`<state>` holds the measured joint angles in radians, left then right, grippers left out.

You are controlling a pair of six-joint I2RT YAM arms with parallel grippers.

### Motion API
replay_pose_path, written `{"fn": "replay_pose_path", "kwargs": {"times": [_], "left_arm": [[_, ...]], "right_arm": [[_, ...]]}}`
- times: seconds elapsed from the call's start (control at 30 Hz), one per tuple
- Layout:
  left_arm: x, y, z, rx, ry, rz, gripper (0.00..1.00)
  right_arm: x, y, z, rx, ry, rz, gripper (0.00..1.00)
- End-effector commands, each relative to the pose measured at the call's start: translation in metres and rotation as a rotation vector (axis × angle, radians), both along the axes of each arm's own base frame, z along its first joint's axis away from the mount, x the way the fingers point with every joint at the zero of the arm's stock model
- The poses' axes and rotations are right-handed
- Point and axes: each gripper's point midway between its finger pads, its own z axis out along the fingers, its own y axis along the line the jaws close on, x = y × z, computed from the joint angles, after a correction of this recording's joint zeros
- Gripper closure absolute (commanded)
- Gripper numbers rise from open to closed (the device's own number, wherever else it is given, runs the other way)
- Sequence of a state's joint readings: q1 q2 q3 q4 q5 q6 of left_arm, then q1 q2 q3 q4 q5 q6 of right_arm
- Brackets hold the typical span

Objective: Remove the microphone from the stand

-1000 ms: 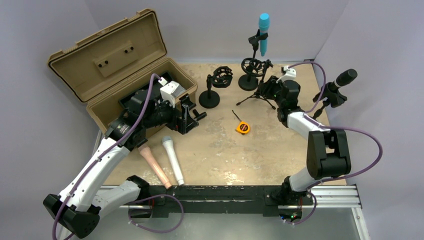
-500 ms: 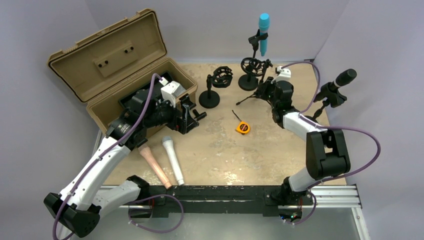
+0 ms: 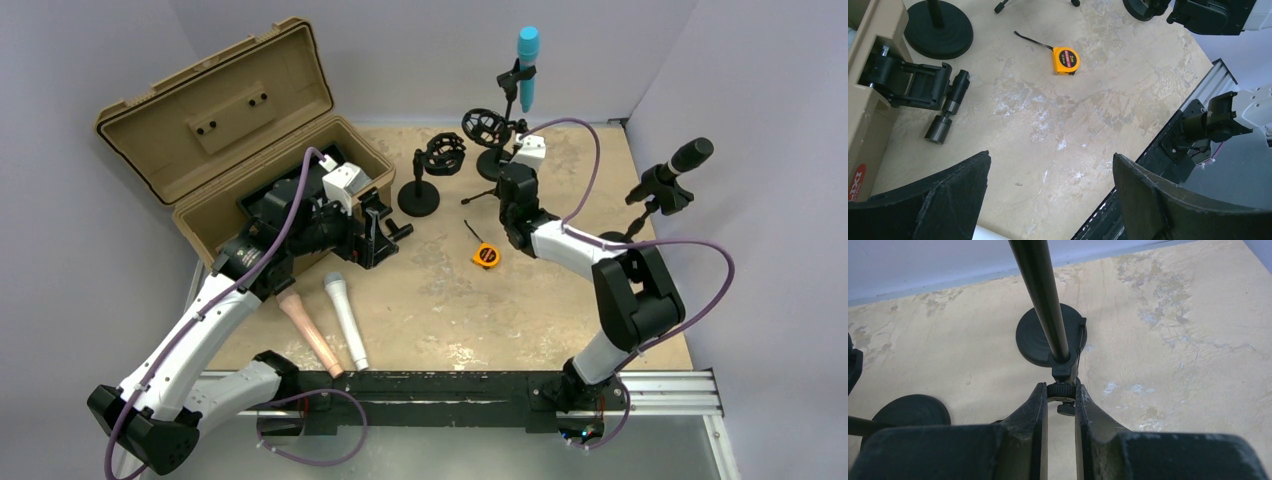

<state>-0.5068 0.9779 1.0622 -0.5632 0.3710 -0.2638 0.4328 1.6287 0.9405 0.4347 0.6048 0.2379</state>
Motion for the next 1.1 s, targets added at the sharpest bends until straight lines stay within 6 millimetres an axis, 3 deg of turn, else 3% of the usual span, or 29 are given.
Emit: {"fn": "replay_pose_path", "kwargs": {"times": [0.0, 0.13, 0.33, 0.53, 0.93, 1.07], "left_arm": [[0.004, -0.002, 0.018, -0.003, -0.074, -0.013, 0.11], [0.004, -0.002, 0.017, 0.000, -0.074, -0.013, 0.11], [0.004, -0.003, 0.017, -0.001, -0.072, -0.018, 0.11], [0.004, -0.002, 0.017, 0.000, -0.072, -0.017, 0.11], [0.003, -0.003, 0.018, -0.001, -0.073, -0.020, 0.11], [0.003, -0.003, 0.018, -0.001, -0.072, -0.020, 0.11]], "right_arm": [[0.000, -0.005, -0.002, -0.041, 0.025, -0.030, 0.96], [0.001, 0.007, 0.004, 0.000, 0.007, 0.029, 0.84], [-0.007, 0.030, 0.023, 0.128, -0.033, 0.181, 0.59], [-0.017, 0.036, 0.032, 0.278, -0.048, 0.322, 0.41], [-0.026, 0.032, 0.037, 0.619, -0.045, 0.506, 0.36], [-0.025, 0.032, 0.032, 0.730, -0.034, 0.508, 0.45]]}}
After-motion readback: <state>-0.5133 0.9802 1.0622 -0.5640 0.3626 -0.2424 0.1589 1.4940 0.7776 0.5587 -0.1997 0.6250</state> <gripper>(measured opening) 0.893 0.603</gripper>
